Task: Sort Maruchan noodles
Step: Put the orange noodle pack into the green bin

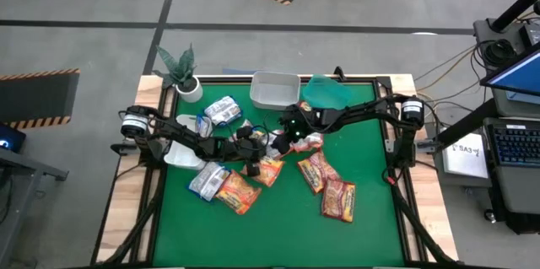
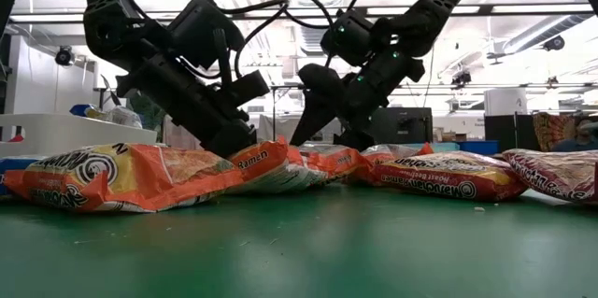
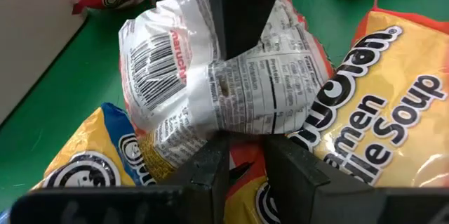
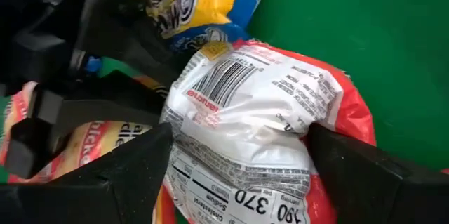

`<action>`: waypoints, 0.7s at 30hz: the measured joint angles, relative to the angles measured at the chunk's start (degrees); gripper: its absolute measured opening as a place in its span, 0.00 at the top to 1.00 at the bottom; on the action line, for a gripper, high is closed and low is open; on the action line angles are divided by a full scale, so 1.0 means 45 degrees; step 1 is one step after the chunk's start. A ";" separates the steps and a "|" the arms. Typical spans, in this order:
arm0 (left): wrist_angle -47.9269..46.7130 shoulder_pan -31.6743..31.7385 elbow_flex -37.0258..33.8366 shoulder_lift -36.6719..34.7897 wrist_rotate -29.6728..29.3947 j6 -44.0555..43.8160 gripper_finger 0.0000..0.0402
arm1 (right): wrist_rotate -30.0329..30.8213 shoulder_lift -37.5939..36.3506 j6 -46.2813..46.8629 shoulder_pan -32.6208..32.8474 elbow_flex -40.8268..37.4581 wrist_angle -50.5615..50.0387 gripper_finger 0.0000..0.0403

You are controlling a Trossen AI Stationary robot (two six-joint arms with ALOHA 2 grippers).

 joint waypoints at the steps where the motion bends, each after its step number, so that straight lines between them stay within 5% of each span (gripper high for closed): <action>1: 0.0009 0.0000 0.0000 0.0000 0.0000 -0.0005 0.81 | -0.0091 0.0000 0.0000 0.0005 0.0000 0.0067 0.21; 5: 0.0070 0.0000 0.0000 0.0005 0.0000 -0.0005 0.81 | -0.0194 -0.0009 -0.0078 0.0096 0.0000 0.0173 0.32; 15: 0.0043 0.0011 -0.0024 -0.0146 -0.0036 0.0123 0.81 | -0.0426 -0.0180 -0.0201 0.0117 0.0000 0.0119 0.78; 21: -0.0279 0.0024 -0.0213 -0.1304 -0.0102 0.0706 0.81 | -0.0450 -0.0864 -0.0278 0.0134 -0.0015 -0.0228 0.89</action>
